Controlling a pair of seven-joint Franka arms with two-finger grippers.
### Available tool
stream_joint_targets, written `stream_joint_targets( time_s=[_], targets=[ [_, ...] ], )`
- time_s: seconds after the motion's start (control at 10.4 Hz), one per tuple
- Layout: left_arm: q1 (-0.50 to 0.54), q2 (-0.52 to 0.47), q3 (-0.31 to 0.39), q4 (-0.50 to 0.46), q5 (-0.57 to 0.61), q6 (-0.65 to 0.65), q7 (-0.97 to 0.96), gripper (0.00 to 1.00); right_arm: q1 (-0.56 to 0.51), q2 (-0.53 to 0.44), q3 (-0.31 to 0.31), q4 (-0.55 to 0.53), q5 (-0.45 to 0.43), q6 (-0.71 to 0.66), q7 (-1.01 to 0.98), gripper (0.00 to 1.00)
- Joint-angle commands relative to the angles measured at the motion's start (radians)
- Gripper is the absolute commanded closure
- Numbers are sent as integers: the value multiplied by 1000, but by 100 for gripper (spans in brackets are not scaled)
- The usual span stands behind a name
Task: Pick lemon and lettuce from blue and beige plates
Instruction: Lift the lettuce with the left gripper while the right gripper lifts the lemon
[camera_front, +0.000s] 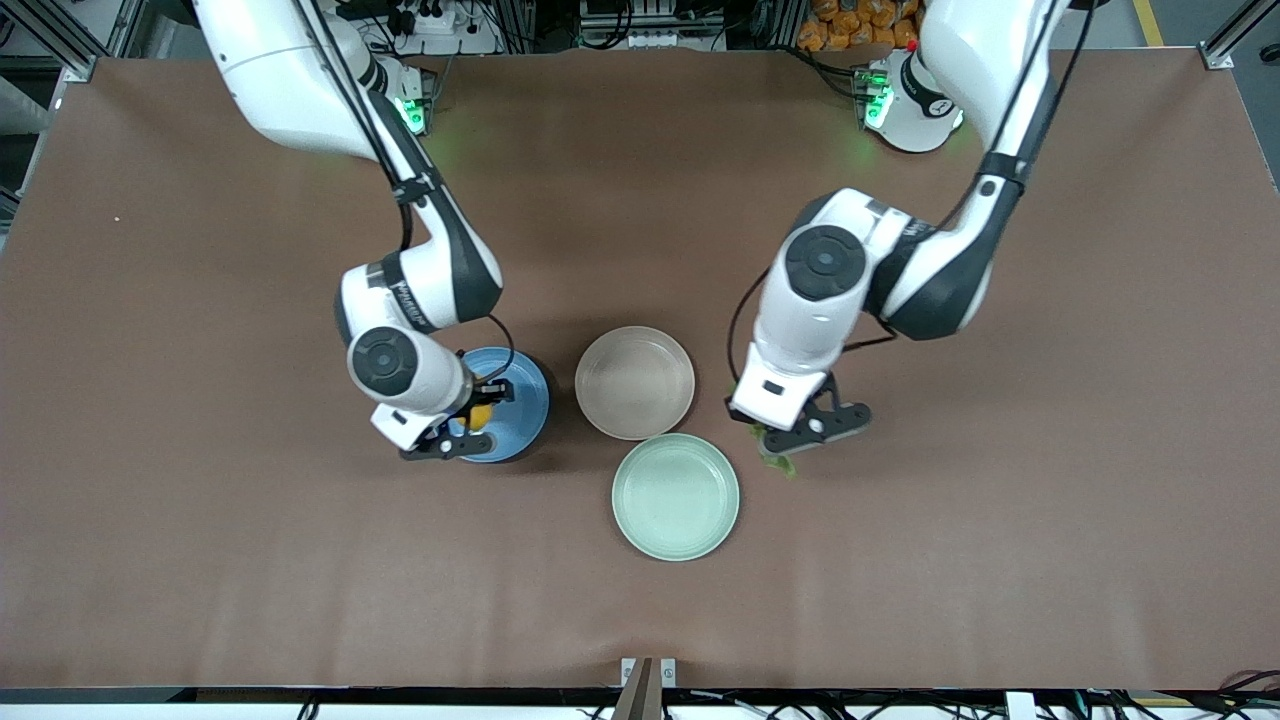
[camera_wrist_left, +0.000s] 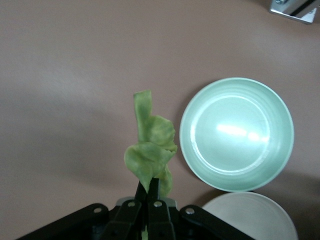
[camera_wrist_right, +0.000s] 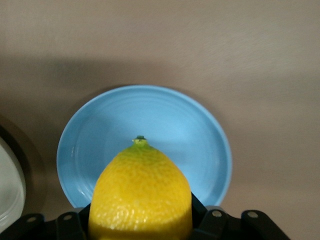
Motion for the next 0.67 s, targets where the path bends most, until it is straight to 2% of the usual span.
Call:
stream_joint_targets(
  time_s=[0.0,0.29,0.57],
  targets=[
    [54,-17,-5,-18,-39,-14,154,100,-65,-43,2,15,-2,-33,-20,54],
    [144,-1,-4,-18,-36,-14,343,100,-142,-97,1,18,-16,-82,-104,54],
    [186,25,2,-44,-28,-14,474,100,-175,-127,1,17,-94,-100,-106,54]
  ],
)
